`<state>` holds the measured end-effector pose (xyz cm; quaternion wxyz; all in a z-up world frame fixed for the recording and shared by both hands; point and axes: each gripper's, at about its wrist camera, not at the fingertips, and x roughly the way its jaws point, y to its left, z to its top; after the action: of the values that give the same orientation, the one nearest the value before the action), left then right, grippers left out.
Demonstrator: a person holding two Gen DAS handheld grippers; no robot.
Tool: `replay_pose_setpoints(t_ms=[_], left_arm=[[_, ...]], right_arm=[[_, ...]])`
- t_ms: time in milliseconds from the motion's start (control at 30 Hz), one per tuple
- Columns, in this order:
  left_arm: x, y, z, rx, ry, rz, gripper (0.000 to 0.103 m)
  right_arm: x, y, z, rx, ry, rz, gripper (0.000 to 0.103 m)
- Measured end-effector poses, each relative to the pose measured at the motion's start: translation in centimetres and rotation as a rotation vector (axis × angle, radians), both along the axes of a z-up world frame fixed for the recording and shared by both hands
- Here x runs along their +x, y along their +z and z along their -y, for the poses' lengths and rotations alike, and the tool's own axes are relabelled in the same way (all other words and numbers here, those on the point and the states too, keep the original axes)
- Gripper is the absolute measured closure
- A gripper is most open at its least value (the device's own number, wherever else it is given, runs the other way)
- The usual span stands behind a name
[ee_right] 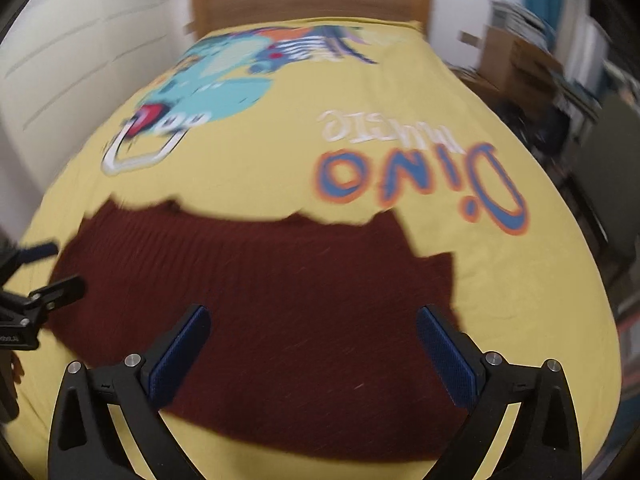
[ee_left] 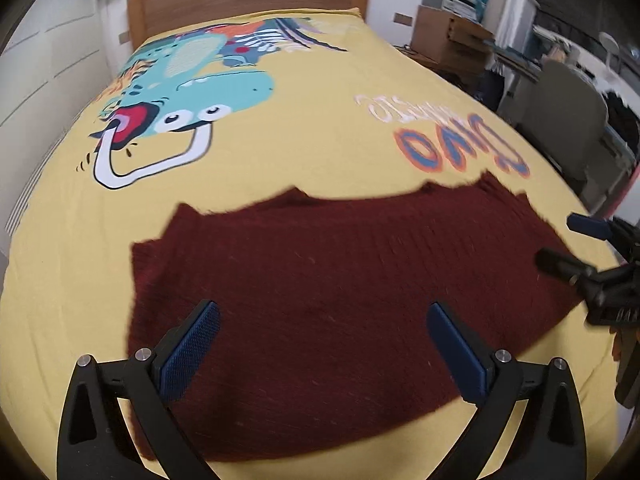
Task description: Fold small clothes
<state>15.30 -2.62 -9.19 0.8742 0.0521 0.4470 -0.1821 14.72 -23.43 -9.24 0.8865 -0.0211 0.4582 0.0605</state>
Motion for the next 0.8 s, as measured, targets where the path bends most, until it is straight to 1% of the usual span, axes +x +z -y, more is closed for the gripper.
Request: replay_pose_setpoints(t_ms=[167,300,367,467,633,733,800], left_arm=[[-0.6,-3.6,1.6,0.044,-0.007,-0.054,0.001],[-0.4,-6.2,1.1,0.074,0.006,-0.108,0.001],[-0.6,-6.7,0.4,0.078,-0.007,-0.102,0.001],[-0.6,-6.4,-1.0,0.077,-0.004,-0.096,0.001],[-0.2,-5.9,-4.0,0.097,0.058,-0.093,0.001],[-0.2,-6.1,-5.8,0.096,0.087,-0.102,0.001],[-0.3,-6.4,-6.3,0.101,0.085,-0.112,0.001]], right_arm=[[-1.8,-3.6,-3.1,-0.035,0.056,-0.010,0.000],[-2.2,-6.4,-3.9,-0.063,0.058,-0.036,0.000],[-2.3,-7.5,-3.4,-0.059,0.054,-0.045,0.000],[-2.6,-7.5,-2.3,-0.035,0.040,-0.036,0.000],[-2.4,-6.8,0.6,-0.061,-0.020,-0.039,0.000],[-2.5,-6.8,2.7,-0.067,-0.062,-0.046,0.000],[-2.8,-7.0,4.0,-0.046,-0.085,-0.055,0.000]])
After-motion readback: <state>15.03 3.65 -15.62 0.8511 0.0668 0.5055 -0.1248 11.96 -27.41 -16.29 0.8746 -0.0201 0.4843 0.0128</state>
